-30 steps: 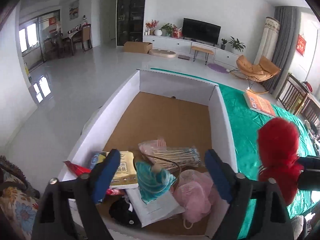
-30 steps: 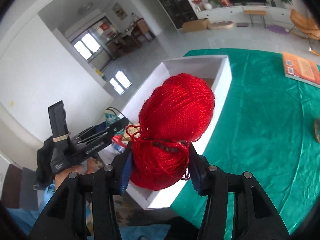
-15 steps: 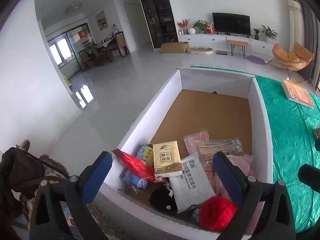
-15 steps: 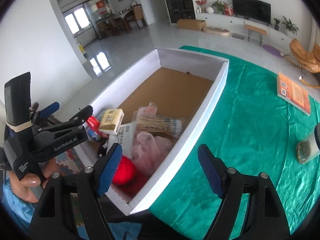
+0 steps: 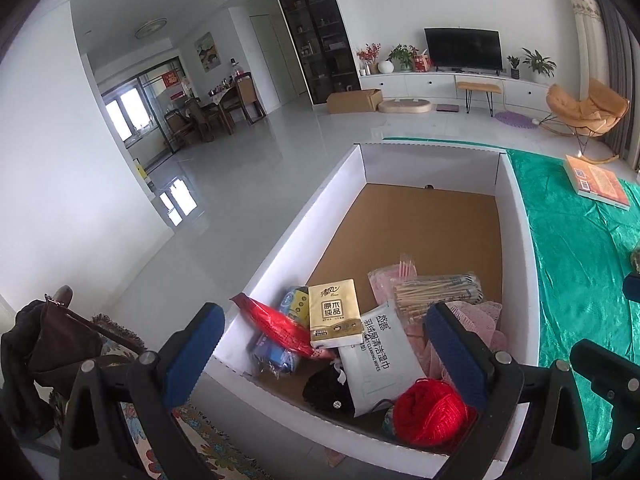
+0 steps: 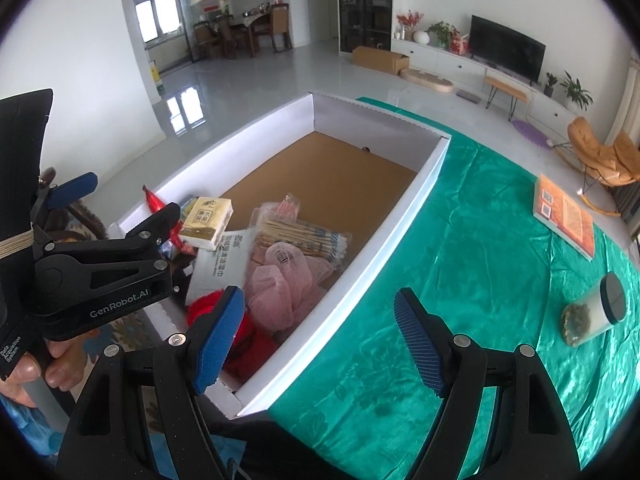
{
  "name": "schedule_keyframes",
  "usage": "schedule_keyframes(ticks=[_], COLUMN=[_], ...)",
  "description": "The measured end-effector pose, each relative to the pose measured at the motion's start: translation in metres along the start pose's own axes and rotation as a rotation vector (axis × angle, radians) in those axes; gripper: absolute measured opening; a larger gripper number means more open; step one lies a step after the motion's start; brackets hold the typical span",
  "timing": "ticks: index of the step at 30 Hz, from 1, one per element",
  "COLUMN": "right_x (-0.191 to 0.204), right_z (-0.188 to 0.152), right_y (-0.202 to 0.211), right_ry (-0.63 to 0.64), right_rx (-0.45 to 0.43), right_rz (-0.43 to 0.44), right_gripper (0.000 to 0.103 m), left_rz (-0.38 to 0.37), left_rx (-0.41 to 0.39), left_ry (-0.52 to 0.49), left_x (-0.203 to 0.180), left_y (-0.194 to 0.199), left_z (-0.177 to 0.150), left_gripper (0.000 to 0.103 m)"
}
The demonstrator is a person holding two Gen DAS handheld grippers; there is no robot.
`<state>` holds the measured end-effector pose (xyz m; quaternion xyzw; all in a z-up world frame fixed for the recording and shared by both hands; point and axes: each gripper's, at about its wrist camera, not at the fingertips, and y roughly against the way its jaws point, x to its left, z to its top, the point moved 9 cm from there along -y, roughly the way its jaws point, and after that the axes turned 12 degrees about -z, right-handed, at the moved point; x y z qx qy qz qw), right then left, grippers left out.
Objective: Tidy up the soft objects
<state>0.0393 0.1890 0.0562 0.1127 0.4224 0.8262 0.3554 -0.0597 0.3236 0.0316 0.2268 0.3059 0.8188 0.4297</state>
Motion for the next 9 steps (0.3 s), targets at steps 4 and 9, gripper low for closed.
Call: schedule_keyframes(ticks=[4, 9], right_x=[0.001, -0.004], right_z=[-0.002, -0.01], right_y=[0.001, 0.003], right_ry=[0.002, -0.017], right_rx=[-0.001, 0.0], right_rz=[-0.001, 0.007], right_gripper=[0.08, 0.08], left_rz=[-0.001, -0.032], left_rx=[-0.011, -0.055], left_ry=[0.008, -0.038], left_x=[0.001, -0.017], left_y=[0.004, 0.012], left_z=[-0.004, -0.003], left_gripper=[0.101, 0.103])
